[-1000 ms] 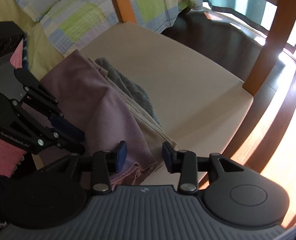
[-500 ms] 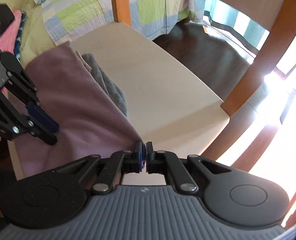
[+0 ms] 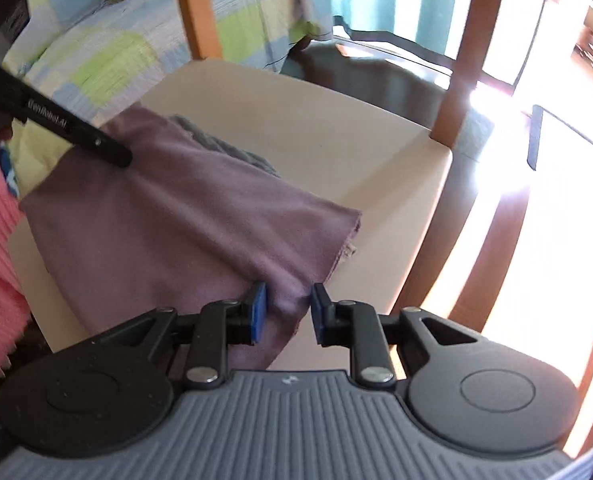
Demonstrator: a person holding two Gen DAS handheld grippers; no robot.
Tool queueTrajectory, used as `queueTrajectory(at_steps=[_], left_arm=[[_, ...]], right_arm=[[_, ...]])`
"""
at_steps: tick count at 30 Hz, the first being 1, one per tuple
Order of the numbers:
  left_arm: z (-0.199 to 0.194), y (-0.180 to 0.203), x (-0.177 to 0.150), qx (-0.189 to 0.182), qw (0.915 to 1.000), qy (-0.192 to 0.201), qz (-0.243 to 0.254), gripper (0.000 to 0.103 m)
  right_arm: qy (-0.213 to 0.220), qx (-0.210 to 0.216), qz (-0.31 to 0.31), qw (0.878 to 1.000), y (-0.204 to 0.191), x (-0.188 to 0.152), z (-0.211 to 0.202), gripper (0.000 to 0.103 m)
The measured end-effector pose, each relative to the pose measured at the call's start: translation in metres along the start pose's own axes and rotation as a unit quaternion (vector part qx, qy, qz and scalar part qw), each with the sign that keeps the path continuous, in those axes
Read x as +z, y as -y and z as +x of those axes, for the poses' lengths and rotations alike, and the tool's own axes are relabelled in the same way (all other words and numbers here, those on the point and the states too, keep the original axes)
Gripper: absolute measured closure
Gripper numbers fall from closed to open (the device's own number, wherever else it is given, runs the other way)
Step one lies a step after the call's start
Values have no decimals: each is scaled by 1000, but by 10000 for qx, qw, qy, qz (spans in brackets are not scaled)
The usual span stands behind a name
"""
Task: Fold clothes
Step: 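Smooth and align the tank top on the stack with both grippers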
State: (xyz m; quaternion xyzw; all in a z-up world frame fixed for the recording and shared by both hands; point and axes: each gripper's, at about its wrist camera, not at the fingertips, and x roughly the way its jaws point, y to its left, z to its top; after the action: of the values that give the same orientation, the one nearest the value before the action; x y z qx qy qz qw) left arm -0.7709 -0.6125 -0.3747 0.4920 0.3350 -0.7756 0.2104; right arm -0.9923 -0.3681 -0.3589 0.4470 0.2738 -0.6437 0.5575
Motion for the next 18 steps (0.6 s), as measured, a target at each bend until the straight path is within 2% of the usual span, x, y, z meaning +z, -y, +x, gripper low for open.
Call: queueTrajectory(at_steps=[2,4,6,7,9,10,12,13,14,16,18], left_arm=[[-15,1,0,21,9998,197,-52,65],[-26,4,-5,-69,9996,280,-74,65],[-22,11,-13,48,9997,219,31,65],[-20,13,-17,149,9997,183,89,65],[-8,14,-29,795,9965,46,253,72],[-5,14,-35,1071,9937,3,314,72],[-19,15,-43,1135,9931,203,225,72],[-26,17,-47,1144,9928,293,195,72],[-31,25,-52,1040,9937,339,235,69],[-38,39,-62,853,9949,416,330,69],[-29,51,-78,922,9933,345,602,69]], right_arm=[[196,-164,-158,9995,-6,1,-18,83],[339,-49,-181,9993,-18,-3,-24,83],[386,201,-150,9989,-30,-8,-22,84],[341,193,-165,9991,-34,-11,-17,85],[240,40,-163,9996,-38,-19,-6,86],[240,-30,-130,9996,-39,-22,-5,85],[357,-66,-113,9993,-41,-24,-11,86],[508,2,-143,9986,-44,-21,-18,91],[660,69,-173,9976,-47,-18,-26,98],[735,258,-322,9964,-54,-10,-26,101],[686,340,-439,9961,-61,-7,-14,102]])
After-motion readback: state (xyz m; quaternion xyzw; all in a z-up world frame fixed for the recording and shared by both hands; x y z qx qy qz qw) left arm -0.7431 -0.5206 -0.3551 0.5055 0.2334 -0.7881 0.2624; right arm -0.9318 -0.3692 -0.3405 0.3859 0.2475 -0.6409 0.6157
